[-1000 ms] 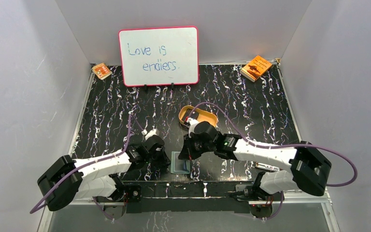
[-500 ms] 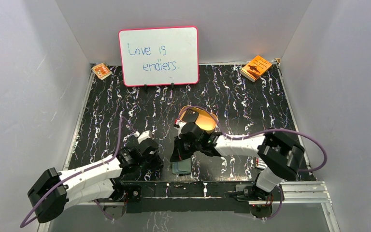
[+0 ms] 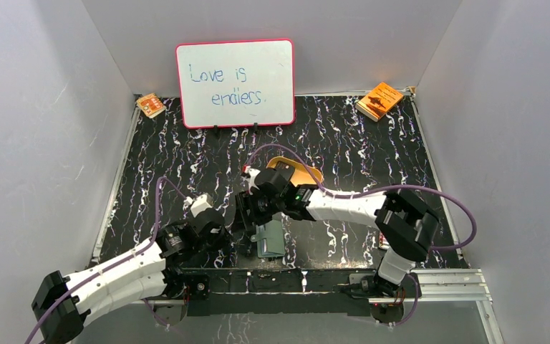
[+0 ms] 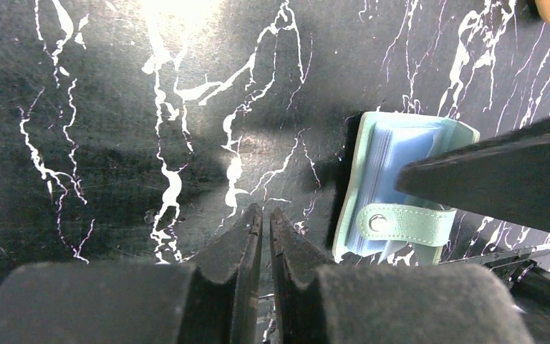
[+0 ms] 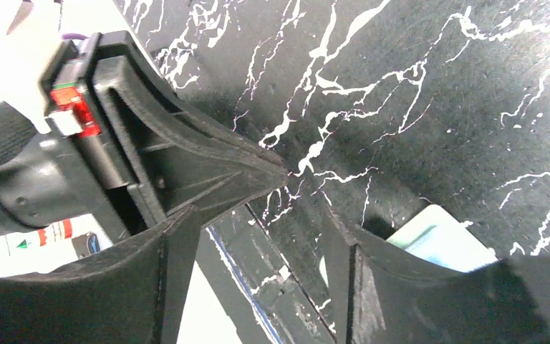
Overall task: Put the credit cards into the card holder
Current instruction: Close the card holder at the center of the board, then pick up the card holder from the center of the board.
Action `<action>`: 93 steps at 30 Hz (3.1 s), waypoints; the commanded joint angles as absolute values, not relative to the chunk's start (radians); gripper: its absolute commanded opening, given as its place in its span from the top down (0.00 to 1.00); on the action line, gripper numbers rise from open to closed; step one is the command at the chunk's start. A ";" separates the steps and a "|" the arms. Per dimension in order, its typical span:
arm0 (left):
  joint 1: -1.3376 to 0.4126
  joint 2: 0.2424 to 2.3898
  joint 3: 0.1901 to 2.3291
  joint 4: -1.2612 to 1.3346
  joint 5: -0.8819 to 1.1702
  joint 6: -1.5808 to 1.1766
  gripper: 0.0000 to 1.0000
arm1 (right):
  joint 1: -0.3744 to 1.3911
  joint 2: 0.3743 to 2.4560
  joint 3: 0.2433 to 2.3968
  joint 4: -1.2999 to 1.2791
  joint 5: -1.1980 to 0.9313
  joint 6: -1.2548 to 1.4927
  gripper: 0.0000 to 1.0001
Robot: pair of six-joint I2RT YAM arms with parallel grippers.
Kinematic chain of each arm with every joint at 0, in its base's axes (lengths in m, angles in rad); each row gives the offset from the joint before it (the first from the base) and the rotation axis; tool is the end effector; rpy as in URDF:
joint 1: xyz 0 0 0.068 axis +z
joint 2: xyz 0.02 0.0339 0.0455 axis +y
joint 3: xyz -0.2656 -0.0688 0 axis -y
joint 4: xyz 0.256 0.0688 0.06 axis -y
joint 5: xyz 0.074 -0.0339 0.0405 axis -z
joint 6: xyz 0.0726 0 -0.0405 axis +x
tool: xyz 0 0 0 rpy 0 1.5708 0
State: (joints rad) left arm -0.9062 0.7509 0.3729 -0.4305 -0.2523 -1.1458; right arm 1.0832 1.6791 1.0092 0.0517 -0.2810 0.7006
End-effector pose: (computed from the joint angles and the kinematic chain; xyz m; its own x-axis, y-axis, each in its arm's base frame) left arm 0.1287 -0.1349 0.1516 -0.7815 -0.4330 -0.4492 -0.1359 0.8209 -0.5547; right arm 0.1714 0.3662 0.1823 -0.8230 -0.2300 -0.5194 -0.5548 0.5216 0.6482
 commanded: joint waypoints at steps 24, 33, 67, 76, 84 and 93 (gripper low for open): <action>-0.908 0.682 0.464 -0.375 -0.234 -1.105 0.32 | 1.075 1.416 0.868 -0.216 -0.142 0.641 0.74; -0.909 0.785 0.479 -0.284 -0.164 -1.041 0.21 | 1.077 1.525 0.863 -0.165 -0.173 0.657 0.74; -0.909 1.267 0.532 -0.186 -0.125 -0.947 0.71 | 1.078 1.566 0.779 -0.080 -0.173 0.762 0.64; -0.909 1.246 0.487 -0.215 -0.163 -0.958 1.00 | 1.076 1.429 0.743 -0.106 -0.150 0.793 0.53; -0.909 1.171 0.369 -0.162 -0.170 -1.008 1.00 | 1.041 1.326 0.603 0.024 -0.203 0.902 0.33; -0.910 1.134 0.330 -0.161 -0.176 -1.029 1.00 | 1.027 1.407 0.502 0.278 -0.310 1.019 0.32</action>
State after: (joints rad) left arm -0.9066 1.1213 0.3843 -0.0139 -0.1429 -1.0458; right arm 1.0267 1.3705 0.5022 0.1097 -0.2546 0.9642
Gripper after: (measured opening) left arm 0.017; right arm 0.677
